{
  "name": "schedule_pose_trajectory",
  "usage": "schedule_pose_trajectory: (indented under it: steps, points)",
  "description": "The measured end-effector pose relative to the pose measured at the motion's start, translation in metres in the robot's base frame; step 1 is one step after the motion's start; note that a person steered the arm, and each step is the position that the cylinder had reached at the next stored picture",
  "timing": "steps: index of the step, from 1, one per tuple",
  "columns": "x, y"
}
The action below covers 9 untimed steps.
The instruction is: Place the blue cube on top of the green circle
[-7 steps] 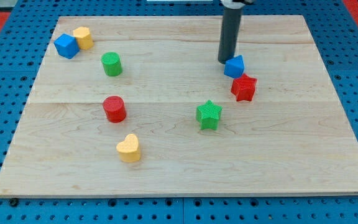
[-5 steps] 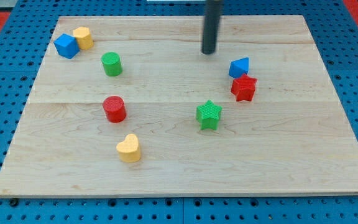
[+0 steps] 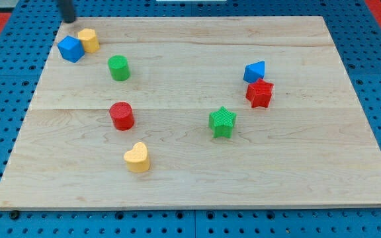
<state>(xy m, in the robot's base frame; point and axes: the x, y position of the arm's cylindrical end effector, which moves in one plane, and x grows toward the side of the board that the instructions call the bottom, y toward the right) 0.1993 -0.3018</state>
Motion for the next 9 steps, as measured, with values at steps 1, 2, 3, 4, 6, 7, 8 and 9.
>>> schedule_pose_trajectory:
  steps: [1, 2, 3, 4, 6, 7, 8, 9]
  points:
    - [0.017, -0.003]
    - [0.058, -0.003]
    - [0.087, 0.006]
    - [0.090, 0.055]
    - [0.090, 0.130]
    - [0.090, 0.146]
    - [0.092, 0.161]
    - [0.104, 0.169]
